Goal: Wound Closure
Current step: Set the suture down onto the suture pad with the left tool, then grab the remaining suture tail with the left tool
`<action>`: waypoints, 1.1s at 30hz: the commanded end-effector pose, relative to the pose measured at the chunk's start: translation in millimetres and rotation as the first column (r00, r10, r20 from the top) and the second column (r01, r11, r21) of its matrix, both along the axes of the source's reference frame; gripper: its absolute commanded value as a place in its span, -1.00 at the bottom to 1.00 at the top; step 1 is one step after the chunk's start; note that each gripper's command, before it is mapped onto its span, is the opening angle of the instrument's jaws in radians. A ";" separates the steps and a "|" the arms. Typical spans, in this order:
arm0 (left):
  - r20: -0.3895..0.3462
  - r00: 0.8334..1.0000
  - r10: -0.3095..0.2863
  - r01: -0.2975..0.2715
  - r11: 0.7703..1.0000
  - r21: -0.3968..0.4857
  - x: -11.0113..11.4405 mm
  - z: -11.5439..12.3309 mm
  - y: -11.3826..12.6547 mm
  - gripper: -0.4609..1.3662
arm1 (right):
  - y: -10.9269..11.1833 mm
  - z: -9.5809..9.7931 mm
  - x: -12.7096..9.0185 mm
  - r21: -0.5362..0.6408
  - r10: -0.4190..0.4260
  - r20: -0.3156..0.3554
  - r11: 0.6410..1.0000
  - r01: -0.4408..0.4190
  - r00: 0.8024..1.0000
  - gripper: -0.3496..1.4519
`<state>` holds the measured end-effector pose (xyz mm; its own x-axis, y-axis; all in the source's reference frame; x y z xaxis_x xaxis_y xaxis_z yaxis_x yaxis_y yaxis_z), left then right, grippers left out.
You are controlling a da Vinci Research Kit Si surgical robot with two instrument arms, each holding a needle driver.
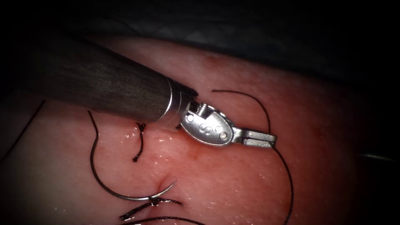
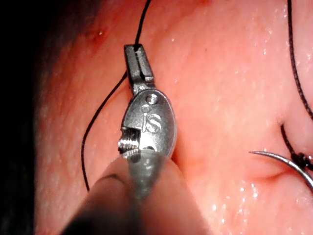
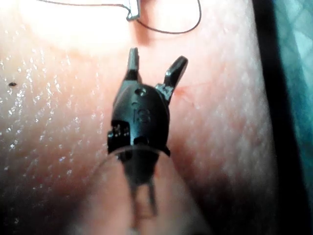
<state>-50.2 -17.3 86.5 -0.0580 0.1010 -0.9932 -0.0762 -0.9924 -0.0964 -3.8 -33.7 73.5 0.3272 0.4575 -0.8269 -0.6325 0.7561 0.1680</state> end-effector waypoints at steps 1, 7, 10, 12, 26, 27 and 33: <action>0.000 1.000 0.018 -0.018 0.999 0.029 -0.1 0.1 -0.4 -0.88 | 0.0 0.1 0.0 0.002 -0.007 -0.004 1.000 0.007 1.000 0.94; -0.021 0.998 0.061 -0.057 0.985 0.165 -1.3 0.9 -1.4 -0.88 | -0.1 0.1 0.2 0.002 -0.027 -0.027 1.000 0.027 0.999 0.84; -0.014 0.992 0.127 -0.120 0.963 0.240 -1.6 1.2 -1.9 -0.88 | -0.3 0.1 0.4 0.010 -0.041 -0.052 0.999 0.042 0.998 0.71; -0.029 0.986 0.167 -0.152 0.945 0.288 -1.6 1.3 -2.2 -0.88 | -0.2 0.1 0.4 0.010 -0.040 -0.052 0.999 0.041 0.998 0.68; -0.066 0.947 0.314 -0.232 0.813 0.534 0.0 1.0 -3.3 0.65 | 0.4 -0.3 0.6 0.016 -0.039 -0.052 0.999 0.040 0.998 0.73; -0.088 0.943 0.320 -0.224 0.811 0.541 0.2 0.9 -3.4 0.68 | 0.4 -0.2 0.6 0.016 -0.041 -0.054 0.999 0.042 0.998 0.73; -0.137 0.933 0.333 -0.202 0.798 0.567 1.3 -0.2 -3.1 0.78 | 0.2 -0.2 1.1 0.015 -0.048 -0.062 0.999 0.049 0.997 0.74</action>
